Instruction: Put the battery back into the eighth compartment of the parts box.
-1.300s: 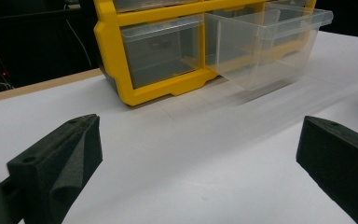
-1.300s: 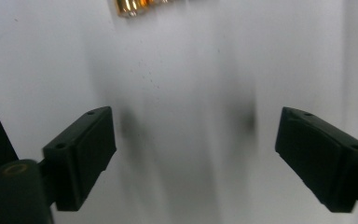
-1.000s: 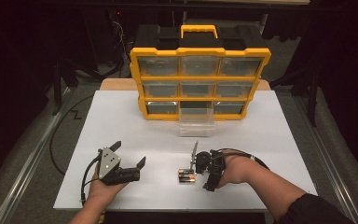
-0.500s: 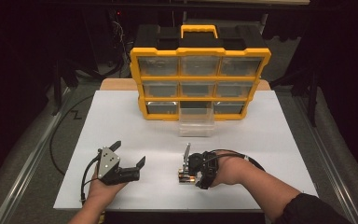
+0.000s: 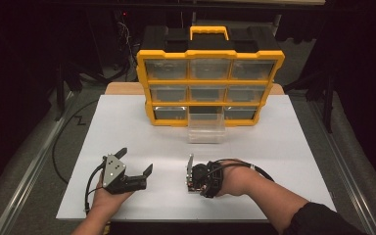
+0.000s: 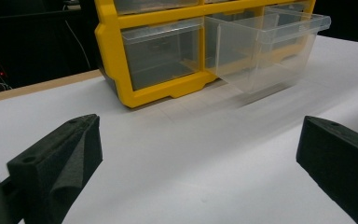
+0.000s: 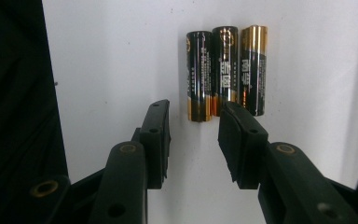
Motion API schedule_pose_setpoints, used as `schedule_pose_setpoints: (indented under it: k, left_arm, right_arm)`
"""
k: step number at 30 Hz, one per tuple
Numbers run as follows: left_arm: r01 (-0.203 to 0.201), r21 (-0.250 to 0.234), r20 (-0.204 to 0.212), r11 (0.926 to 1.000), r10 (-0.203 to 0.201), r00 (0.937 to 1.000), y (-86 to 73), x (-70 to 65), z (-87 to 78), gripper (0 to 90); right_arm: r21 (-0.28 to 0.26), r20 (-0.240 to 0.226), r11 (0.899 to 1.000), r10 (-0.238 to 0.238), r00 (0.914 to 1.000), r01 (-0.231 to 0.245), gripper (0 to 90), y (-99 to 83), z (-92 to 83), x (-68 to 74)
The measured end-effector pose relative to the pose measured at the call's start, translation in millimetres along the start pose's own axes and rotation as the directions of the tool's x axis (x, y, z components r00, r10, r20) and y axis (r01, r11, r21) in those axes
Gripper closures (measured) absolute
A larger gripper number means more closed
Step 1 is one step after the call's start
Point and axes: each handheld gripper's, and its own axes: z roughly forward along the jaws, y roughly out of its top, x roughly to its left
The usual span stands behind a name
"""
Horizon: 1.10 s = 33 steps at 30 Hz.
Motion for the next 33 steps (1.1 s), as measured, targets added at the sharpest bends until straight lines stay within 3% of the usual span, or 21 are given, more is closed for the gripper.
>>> schedule_pose_setpoints:
  k: [24, 33]
  left_arm:
    - [-0.004, -0.005, 0.006, 1.0, 0.004, 1.0, 0.8, 0.8, -1.1, 1.1]
    - [-0.002, -0.004, 0.002, 1.0, 0.002, 1.0, 0.6, 0.9, -1.1, 1.2]
  right_arm:
    - [0.008, -0.019, 0.998, -0.057, 0.9982, 0.057, 77.0, 12.5, 15.0, 2.9]
    - [0.016, -0.034, 0.999, -0.047, 0.9983, 0.047, 78.4, 13.4, 16.9, 2.5]
